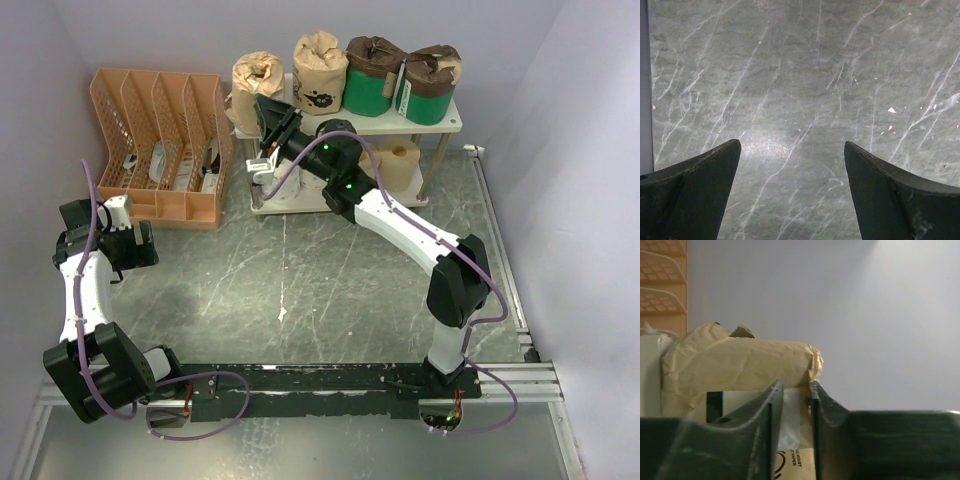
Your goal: Place and organize the paper towels onto the shelf
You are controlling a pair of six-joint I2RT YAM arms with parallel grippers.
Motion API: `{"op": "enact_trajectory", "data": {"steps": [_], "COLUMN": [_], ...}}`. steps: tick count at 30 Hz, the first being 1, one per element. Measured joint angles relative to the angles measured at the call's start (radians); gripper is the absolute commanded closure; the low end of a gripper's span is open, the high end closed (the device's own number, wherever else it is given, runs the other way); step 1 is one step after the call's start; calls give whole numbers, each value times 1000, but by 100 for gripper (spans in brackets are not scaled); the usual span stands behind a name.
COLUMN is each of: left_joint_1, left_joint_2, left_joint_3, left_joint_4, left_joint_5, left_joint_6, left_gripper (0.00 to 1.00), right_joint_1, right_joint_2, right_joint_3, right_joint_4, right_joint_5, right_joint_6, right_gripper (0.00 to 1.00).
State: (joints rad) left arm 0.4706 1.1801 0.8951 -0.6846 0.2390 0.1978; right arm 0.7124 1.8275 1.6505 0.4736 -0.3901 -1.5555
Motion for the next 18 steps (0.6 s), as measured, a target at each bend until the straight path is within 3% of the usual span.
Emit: {"op": "enact_trajectory", "data": {"steps": [3,5,6,7,13,18], "left_joint_1": [0,0,0,0,0,0], "left_joint_2": [-1,-2,-3,-5,-11,-11], "left_joint_3": [0,0,0,0,0,0], "left_joint_4": [0,0,0,0,0,0], "left_joint_5": [0,0,0,0,0,0], "left_joint_6": [0,0,0,0,0,0], "left_gripper": [4,4,4,4,4,4], "right_joint_1": [7,10,13,15,35,96], "right_joint_2": [0,0,0,0,-5,-84], "right_joint_3": [-2,-3,-3,-3,-15,-146], "right_joint_4": [-35,-53,-64,-74,-110,-114], "right_joint_5": [21,39,48,57,97,150], "right_joint_6": [-14,-20,-23,-26,-57,-73], "right_gripper": [45,24,9,1,0,0]}}
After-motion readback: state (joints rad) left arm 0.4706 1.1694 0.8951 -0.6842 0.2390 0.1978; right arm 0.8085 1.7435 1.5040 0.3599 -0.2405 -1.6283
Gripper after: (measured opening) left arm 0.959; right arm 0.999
